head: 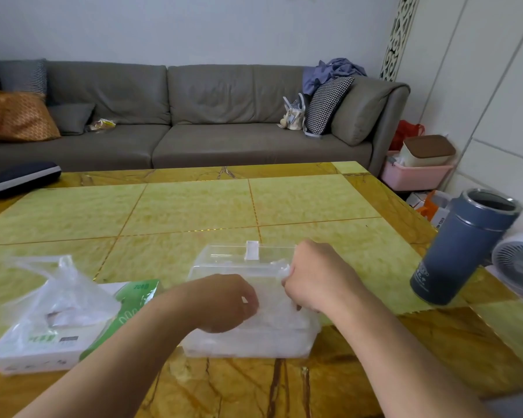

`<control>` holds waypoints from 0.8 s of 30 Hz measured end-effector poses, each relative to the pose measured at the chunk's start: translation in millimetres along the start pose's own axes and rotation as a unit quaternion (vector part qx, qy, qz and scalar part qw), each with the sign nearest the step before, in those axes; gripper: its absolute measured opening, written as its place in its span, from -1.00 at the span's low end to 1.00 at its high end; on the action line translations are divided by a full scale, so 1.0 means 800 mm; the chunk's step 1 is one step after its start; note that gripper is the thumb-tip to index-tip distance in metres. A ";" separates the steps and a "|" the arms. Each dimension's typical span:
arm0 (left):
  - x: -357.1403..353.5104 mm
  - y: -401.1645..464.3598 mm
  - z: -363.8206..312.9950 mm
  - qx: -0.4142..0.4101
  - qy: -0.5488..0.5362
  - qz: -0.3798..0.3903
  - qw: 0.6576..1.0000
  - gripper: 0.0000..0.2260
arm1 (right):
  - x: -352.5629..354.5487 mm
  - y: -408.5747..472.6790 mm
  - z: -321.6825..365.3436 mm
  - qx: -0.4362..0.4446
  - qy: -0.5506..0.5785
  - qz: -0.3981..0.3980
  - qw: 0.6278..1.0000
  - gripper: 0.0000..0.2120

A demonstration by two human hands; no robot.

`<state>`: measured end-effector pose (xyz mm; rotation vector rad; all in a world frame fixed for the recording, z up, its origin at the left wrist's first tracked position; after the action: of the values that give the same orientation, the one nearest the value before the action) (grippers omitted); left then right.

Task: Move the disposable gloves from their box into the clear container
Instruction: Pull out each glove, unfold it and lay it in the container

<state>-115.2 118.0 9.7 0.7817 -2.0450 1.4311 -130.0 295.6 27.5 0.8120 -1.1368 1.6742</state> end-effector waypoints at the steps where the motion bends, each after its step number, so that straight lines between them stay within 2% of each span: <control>1: -0.001 0.003 0.000 -0.003 0.000 0.011 1.000 -0.77 | 0.001 -0.001 0.002 -0.001 -0.014 0.000 1.000 -0.93; 8: -0.003 0.016 0.004 0.001 -0.012 0.021 1.000 -0.59 | 0.004 -0.008 0.011 -0.009 -0.109 -0.019 0.994 -0.81; 12: -0.001 0.012 0.005 -0.010 -0.058 -0.015 0.998 -0.65 | 0.007 -0.014 0.014 -0.012 -0.114 -0.045 0.992 -0.75; 14: -0.003 0.013 0.008 -0.012 -0.079 -0.037 0.996 -0.74 | 0.010 -0.022 0.021 -0.009 -0.107 -0.079 0.991 -0.75; 16: -0.007 0.014 0.012 -0.007 -0.054 -0.041 0.998 -0.83 | 0.012 -0.032 0.032 0.024 -0.089 -0.135 0.987 -0.81; 18: -0.013 0.013 0.010 -0.002 -0.029 -0.033 0.999 -0.81 | 0.008 -0.041 0.046 0.088 -0.034 -0.151 0.984 -0.89; 19: -0.014 0.011 0.006 -0.001 -0.013 -0.033 0.999 -0.87 | 0.002 -0.043 0.052 0.115 0.007 -0.120 0.986 -0.91; 21: -0.015 0.010 -0.003 0.002 0.008 -0.019 1.000 -0.76 | -0.017 -0.038 0.058 0.117 0.061 -0.013 0.991 -0.87; 22: -0.016 0.009 -0.006 -0.003 0.015 -0.020 1.000 -0.73 | -0.027 -0.031 0.059 0.099 0.052 0.045 0.993 -0.86; 24: -0.016 0.008 -0.006 -0.026 0.019 -0.022 0.999 -0.81 | -0.044 -0.018 0.058 0.061 -0.016 0.143 0.988 -0.85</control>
<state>-110.5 126.0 -2.0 0.7672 -2.0155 1.3539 -103.1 242.4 17.4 0.7814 -1.2275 1.9893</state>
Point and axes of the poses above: each hand's wrist, its own y-axis towards the middle knuckle, its own x-axis out of the back of the hand, z = x × y, the point moved 1 cm from there along y, towards the middle knuckle, and after that the axes turned 14 degrees about z, right-handed, at the moved point
